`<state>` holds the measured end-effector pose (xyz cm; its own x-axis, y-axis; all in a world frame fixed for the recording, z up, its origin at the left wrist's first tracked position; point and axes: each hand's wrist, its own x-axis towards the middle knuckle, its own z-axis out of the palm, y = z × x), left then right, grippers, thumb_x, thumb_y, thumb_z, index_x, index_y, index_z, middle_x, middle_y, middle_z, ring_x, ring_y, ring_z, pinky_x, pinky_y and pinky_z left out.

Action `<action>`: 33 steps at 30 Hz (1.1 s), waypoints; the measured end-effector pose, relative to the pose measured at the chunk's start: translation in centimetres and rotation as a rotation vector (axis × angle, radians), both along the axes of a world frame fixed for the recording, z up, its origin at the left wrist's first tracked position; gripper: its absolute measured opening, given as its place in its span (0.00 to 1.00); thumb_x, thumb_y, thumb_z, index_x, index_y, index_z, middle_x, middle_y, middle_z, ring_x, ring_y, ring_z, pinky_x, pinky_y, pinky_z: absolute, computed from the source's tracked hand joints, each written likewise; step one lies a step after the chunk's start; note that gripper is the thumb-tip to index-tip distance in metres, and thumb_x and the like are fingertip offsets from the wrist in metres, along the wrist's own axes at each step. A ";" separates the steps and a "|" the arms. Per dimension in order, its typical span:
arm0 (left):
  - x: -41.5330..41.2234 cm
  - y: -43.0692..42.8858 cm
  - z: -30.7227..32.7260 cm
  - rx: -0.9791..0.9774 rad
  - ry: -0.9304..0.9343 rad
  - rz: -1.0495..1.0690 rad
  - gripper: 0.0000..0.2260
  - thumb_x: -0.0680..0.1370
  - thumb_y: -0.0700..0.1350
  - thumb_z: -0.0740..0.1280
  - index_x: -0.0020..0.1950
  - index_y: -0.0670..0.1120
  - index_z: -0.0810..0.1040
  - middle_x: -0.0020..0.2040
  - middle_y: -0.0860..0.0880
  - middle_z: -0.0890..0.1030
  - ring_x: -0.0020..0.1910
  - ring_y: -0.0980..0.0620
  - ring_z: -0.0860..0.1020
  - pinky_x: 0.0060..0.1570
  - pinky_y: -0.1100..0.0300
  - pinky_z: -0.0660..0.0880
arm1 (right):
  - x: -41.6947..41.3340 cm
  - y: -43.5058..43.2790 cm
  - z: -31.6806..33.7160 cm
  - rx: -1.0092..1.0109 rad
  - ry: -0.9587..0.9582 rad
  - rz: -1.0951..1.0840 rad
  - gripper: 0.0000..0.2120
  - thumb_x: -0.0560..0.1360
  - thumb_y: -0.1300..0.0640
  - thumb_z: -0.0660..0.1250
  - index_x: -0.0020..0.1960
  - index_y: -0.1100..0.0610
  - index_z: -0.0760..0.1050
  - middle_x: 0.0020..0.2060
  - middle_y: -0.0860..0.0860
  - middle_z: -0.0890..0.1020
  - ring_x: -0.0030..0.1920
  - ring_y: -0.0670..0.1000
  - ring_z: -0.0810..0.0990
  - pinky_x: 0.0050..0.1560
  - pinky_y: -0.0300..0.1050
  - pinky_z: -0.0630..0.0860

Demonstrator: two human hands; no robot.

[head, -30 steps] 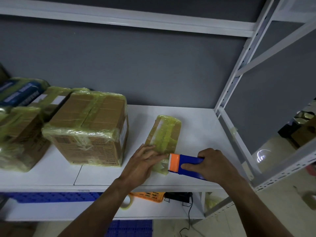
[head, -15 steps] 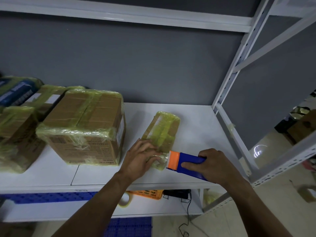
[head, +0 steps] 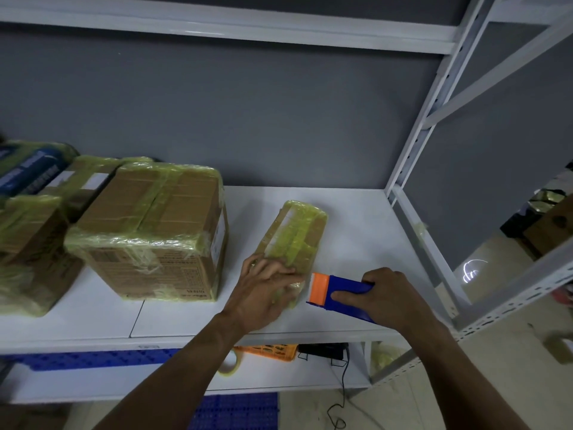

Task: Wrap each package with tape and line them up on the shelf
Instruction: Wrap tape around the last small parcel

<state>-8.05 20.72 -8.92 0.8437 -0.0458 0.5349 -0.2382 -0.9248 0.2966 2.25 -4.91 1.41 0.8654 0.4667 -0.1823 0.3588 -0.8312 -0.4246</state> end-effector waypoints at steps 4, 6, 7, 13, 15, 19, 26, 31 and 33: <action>0.8 -0.3 -0.2 -0.092 0.001 0.038 0.12 0.78 0.60 0.69 0.61 0.62 0.80 0.56 0.62 0.78 0.62 0.53 0.75 0.67 0.52 0.60 | 0.2 0.0 -0.2 -0.004 0.004 0.007 0.24 0.68 0.29 0.74 0.38 0.48 0.71 0.35 0.42 0.78 0.35 0.42 0.80 0.33 0.30 0.67; 0.9 -0.1 -0.4 -0.113 -0.002 0.044 0.11 0.79 0.60 0.69 0.61 0.63 0.80 0.55 0.63 0.77 0.62 0.54 0.73 0.66 0.52 0.59 | 0.1 -0.2 0.0 0.012 -0.001 0.013 0.24 0.68 0.29 0.74 0.38 0.48 0.72 0.33 0.42 0.78 0.33 0.40 0.80 0.31 0.28 0.66; 0.9 0.2 -0.4 -0.121 -0.004 0.042 0.11 0.79 0.60 0.68 0.61 0.63 0.79 0.56 0.63 0.77 0.63 0.55 0.73 0.66 0.53 0.59 | 0.1 -0.4 0.1 0.031 -0.003 0.017 0.23 0.67 0.30 0.74 0.37 0.48 0.72 0.32 0.43 0.78 0.33 0.39 0.80 0.28 0.28 0.67; 1.2 0.7 0.0 -0.157 -0.017 0.022 0.10 0.81 0.62 0.65 0.58 0.63 0.81 0.54 0.63 0.76 0.61 0.59 0.71 0.65 0.55 0.58 | -0.1 -2.0 0.5 0.078 -0.011 0.006 0.24 0.67 0.30 0.75 0.37 0.51 0.76 0.31 0.45 0.79 0.34 0.36 0.80 0.29 0.28 0.70; 1.2 0.6 0.0 -0.165 -0.014 0.033 0.09 0.80 0.60 0.68 0.57 0.62 0.82 0.52 0.63 0.76 0.61 0.60 0.71 0.64 0.55 0.58 | -0.1 -2.8 0.6 0.060 0.001 -0.013 0.25 0.67 0.29 0.74 0.39 0.51 0.77 0.33 0.45 0.80 0.33 0.41 0.81 0.31 0.29 0.69; 1.3 0.6 -0.1 -0.198 -0.015 0.036 0.09 0.79 0.62 0.67 0.56 0.62 0.82 0.51 0.62 0.74 0.62 0.63 0.69 0.67 0.49 0.59 | 0.0 -3.3 0.4 0.028 0.013 -0.025 0.25 0.67 0.28 0.73 0.40 0.51 0.76 0.34 0.45 0.80 0.34 0.42 0.80 0.32 0.29 0.67; 1.0 0.0 0.1 -0.283 0.079 0.094 0.08 0.77 0.62 0.69 0.52 0.62 0.83 0.53 0.64 0.72 0.64 0.58 0.70 0.73 0.33 0.50 | 0.7 -4.6 0.1 0.017 0.015 -0.073 0.26 0.65 0.28 0.75 0.39 0.50 0.76 0.32 0.43 0.79 0.32 0.41 0.80 0.30 0.28 0.66; 1.3 -1.2 0.5 -0.454 0.006 0.143 0.12 0.70 0.64 0.75 0.47 0.60 0.87 0.48 0.61 0.78 0.57 0.55 0.74 0.59 0.39 0.72 | 1.1 -3.1 -1.5 -0.015 -0.019 -0.089 0.27 0.65 0.27 0.74 0.37 0.49 0.73 0.32 0.42 0.78 0.31 0.41 0.78 0.30 0.30 0.65; 1.5 -1.9 0.5 -0.498 -0.021 0.180 0.13 0.69 0.62 0.77 0.47 0.57 0.88 0.47 0.61 0.79 0.55 0.54 0.75 0.55 0.45 0.75 | 1.4 -2.3 -2.1 -0.053 -0.022 -0.083 0.27 0.66 0.27 0.73 0.37 0.50 0.72 0.32 0.43 0.77 0.31 0.41 0.78 0.30 0.32 0.65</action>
<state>-6.52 18.77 -8.41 0.8037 0.3627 0.4717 -0.0995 -0.6997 0.7075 3.68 -7.19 -0.68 0.9048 0.3835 -0.1852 0.2966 -0.8795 -0.3723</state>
